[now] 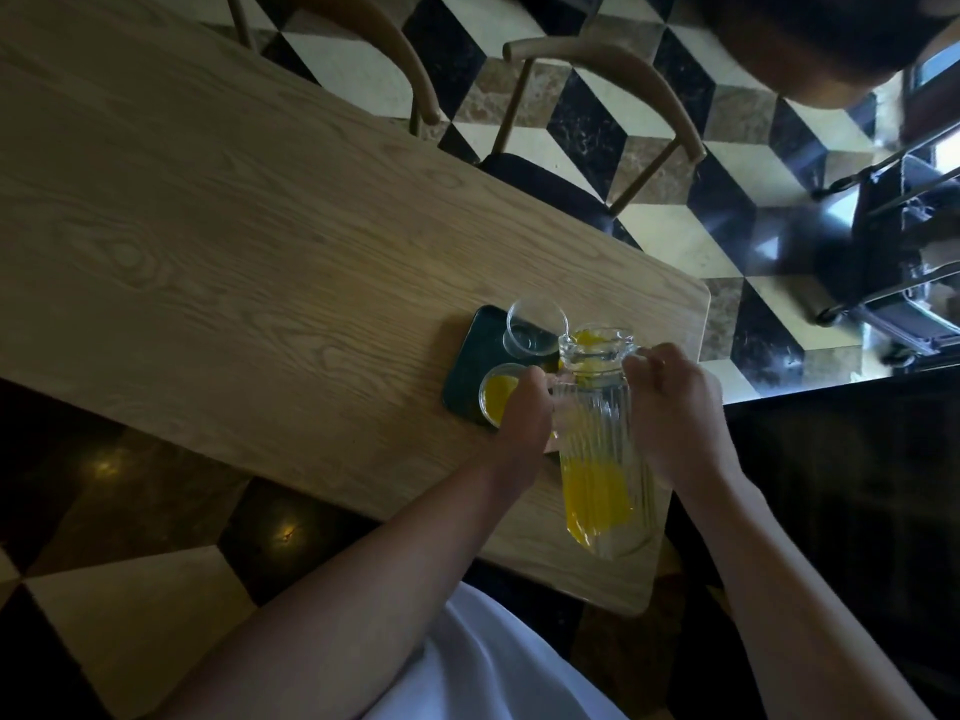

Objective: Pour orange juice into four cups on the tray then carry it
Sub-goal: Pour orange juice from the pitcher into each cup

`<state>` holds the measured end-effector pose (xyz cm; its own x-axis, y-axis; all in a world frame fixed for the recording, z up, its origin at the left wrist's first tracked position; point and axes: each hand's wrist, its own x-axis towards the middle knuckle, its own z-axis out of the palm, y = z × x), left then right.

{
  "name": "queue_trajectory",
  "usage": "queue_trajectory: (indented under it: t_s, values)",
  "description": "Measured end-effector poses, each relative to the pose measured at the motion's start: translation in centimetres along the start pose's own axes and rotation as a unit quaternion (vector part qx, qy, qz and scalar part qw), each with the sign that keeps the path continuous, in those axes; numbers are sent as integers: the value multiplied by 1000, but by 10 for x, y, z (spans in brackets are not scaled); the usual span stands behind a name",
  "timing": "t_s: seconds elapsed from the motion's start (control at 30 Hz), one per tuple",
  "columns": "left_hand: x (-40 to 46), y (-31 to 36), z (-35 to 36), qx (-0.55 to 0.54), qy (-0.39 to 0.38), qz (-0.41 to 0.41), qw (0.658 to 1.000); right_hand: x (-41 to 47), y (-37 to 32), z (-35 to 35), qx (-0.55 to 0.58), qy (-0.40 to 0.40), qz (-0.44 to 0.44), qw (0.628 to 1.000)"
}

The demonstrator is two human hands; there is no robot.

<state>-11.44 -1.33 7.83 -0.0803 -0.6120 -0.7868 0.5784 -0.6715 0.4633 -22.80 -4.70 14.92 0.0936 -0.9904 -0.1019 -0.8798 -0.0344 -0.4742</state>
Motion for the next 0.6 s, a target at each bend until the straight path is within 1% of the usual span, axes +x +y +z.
queue_trajectory:
  t_s: [0.07,0.23,0.47,0.6]
  values:
    - [2,2,-1,4,-11,-21,1000,12,-4,-2,-18,-23,22,999]
    - [9,5,-6,4,-10,-32,999,28,-11,1,-30,-61,49,997]
    - [12,19,-10,-11,5,-56,998,44,-17,11,-26,-90,66,993]
    - [13,25,-12,-17,2,-70,997,53,-23,14,-31,-101,74,992]
